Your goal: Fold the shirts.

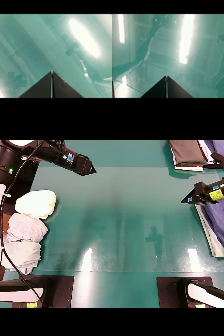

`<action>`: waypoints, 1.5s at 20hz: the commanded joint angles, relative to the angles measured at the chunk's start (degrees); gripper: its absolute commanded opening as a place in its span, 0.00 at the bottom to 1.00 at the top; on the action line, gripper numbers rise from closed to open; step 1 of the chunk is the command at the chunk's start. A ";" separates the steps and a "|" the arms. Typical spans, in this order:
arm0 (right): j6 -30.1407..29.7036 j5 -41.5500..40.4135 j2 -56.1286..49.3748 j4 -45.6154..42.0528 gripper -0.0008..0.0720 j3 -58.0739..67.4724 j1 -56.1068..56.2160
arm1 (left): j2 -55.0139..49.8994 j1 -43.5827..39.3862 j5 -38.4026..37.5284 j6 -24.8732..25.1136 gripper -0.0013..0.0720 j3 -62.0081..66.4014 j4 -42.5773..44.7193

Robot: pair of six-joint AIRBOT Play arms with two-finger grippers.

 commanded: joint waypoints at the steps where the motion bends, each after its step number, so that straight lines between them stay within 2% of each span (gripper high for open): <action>1: 0.00 0.00 0.04 0.02 0.03 0.00 0.11 | 0.00 0.00 0.02 0.02 0.06 0.00 0.00; 15: 0.02 1.31 0.04 0.04 0.03 0.00 0.11 | 0.00 0.00 0.20 0.00 0.06 0.00 -0.52; 17: 0.02 1.31 0.04 0.04 0.03 0.00 0.11 | 0.22 0.48 1.99 0.26 0.06 0.07 1.88; 19: 0.04 1.38 0.04 0.09 0.03 0.00 0.11 | 1.68 3.89 0.90 -1.44 0.05 0.04 9.16; 22: 0.07 1.40 0.04 0.09 0.03 0.00 0.11 | 3.87 13.46 -0.70 -4.96 0.05 0.00 18.05; 24: 0.70 1.14 0.04 0.09 0.03 0.00 0.11 | 3.74 20.87 -2.27 -5.57 0.06 -0.96 18.38; 27: 0.72 1.07 0.04 0.09 0.03 0.00 0.11 | 3.72 29.24 -0.33 -5.51 0.06 -8.00 18.40; 28: 0.72 1.07 0.04 0.09 0.03 0.00 0.11 | 3.67 30.99 1.07 -5.46 0.35 -11.21 18.40; 29: 0.76 1.09 0.04 0.09 0.03 0.00 0.11 | 3.43 32.35 3.54 -5.73 0.89 -14.88 18.40; 30: 1.16 1.07 0.04 0.09 0.03 0.00 0.11 | 3.15 33.22 5.90 -5.99 1.00 -18.32 18.40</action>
